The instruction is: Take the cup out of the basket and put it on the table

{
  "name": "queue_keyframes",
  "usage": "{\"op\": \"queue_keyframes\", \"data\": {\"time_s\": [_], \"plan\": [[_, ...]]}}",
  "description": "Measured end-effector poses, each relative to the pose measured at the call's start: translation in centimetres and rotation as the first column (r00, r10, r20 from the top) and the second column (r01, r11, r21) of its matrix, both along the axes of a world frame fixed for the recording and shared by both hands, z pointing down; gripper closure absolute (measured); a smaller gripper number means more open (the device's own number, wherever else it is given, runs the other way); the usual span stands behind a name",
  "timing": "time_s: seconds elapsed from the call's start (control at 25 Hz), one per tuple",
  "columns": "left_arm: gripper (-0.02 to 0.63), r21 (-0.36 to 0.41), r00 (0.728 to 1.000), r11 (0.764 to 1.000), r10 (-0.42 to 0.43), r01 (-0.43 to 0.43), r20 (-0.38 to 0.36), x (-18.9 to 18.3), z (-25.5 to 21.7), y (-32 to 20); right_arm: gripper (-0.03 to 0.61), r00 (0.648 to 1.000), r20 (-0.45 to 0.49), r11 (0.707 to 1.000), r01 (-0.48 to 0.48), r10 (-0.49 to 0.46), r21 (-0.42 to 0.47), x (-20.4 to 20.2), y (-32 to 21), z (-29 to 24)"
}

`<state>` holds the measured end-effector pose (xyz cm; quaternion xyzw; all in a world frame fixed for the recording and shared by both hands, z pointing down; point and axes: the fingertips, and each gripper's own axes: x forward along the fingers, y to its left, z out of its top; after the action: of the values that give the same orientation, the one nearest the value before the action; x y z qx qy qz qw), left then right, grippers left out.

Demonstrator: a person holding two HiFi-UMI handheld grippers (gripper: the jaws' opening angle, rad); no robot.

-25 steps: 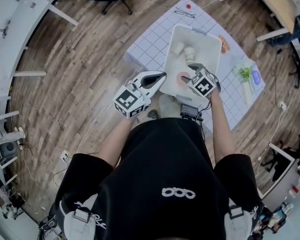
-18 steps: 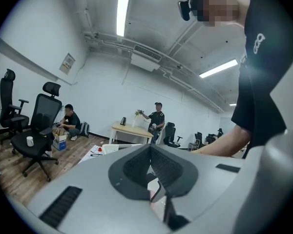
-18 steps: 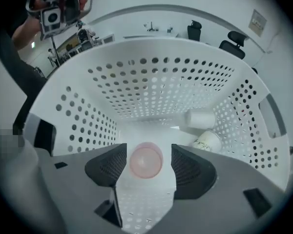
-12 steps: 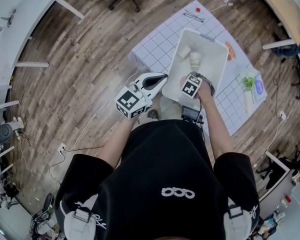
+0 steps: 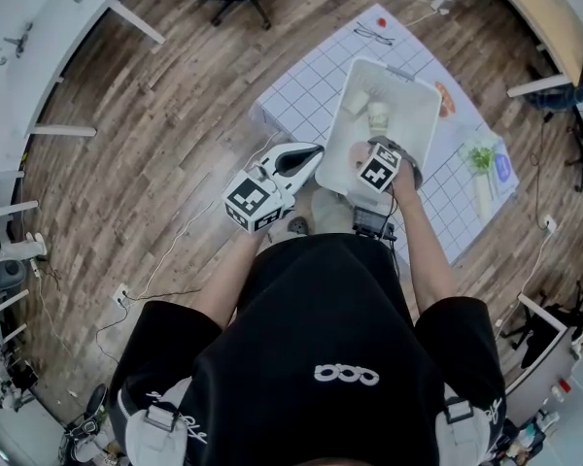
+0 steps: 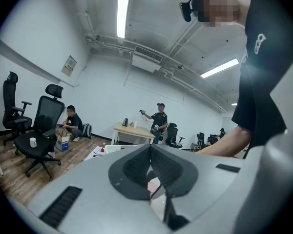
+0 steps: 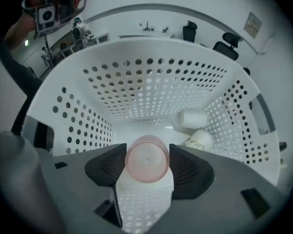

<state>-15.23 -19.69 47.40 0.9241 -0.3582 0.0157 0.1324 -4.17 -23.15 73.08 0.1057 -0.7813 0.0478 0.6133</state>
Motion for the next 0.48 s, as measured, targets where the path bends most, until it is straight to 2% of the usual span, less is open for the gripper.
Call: {"op": "queue_keyframes", "data": {"time_s": [0.12,0.24,0.36,0.48], "plan": [[0.606,0.011,1.000,1.000,0.000,0.000,-0.005,-0.1,-0.3,0.9,0.305,0.995,0.087,0.995,-0.055,0.048,0.087,-0.3,-0.6,-4.1],[0.606,0.025,1.000,1.000,0.008,-0.008,-0.002,-0.3,-0.8,1.8,0.305,0.974,0.206,0.970,-0.136,0.094,0.199,-0.6,-1.2,-9.7],[0.606,0.050,1.000,0.999,0.016,-0.016,0.000,-0.3,-1.6,2.9,0.305,0.933,0.338,0.919,-0.234,0.120,0.319,-0.4,-1.2,-16.1],[0.606,0.067,1.000,0.997,0.023,-0.023,-0.003,-0.2,-2.0,4.2,0.305,0.887,0.446,0.845,-0.326,0.119,0.423,0.5,0.1,-22.2]]}}
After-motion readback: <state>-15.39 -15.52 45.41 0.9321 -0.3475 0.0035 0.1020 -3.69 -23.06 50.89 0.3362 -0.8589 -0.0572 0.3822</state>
